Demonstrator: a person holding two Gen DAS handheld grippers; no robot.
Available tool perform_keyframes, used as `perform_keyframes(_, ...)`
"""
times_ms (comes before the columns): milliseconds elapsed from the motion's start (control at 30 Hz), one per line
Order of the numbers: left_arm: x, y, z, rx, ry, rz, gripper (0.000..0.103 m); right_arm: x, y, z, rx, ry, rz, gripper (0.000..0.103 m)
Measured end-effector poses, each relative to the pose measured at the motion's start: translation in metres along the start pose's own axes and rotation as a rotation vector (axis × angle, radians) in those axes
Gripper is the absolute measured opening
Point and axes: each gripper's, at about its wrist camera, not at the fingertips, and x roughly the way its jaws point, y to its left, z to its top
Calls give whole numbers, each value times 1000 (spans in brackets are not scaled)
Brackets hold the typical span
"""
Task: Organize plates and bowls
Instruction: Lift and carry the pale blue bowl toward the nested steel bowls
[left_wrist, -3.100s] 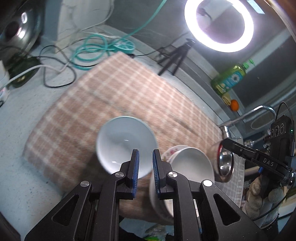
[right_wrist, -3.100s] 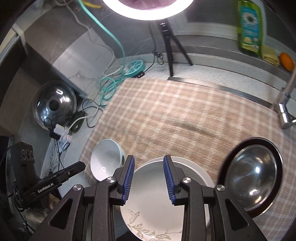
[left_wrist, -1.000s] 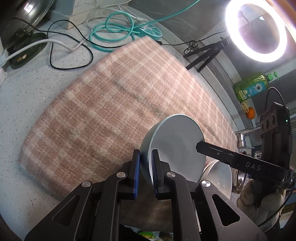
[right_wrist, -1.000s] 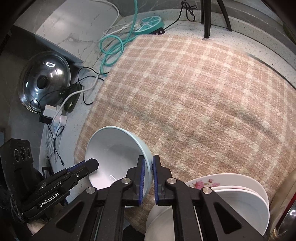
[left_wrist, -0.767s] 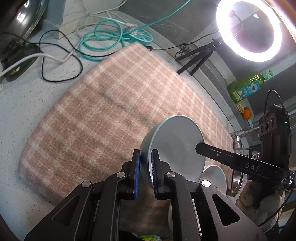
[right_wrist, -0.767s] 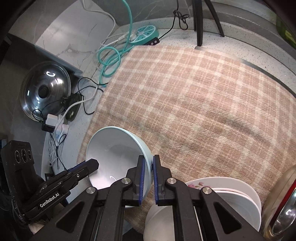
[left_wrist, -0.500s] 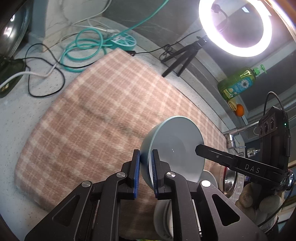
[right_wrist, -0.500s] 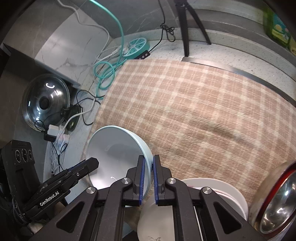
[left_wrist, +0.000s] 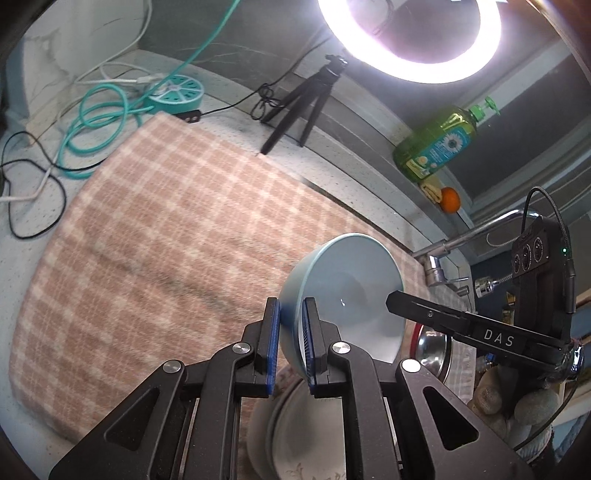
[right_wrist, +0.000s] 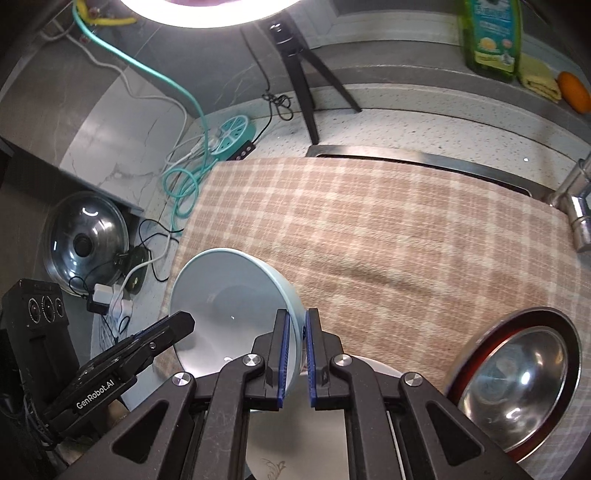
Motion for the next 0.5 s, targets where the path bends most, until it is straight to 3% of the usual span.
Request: perform_keyframes(500,25,-68,7,120,43,-66,10,-46,-59,-9,97,-59,-51,8)
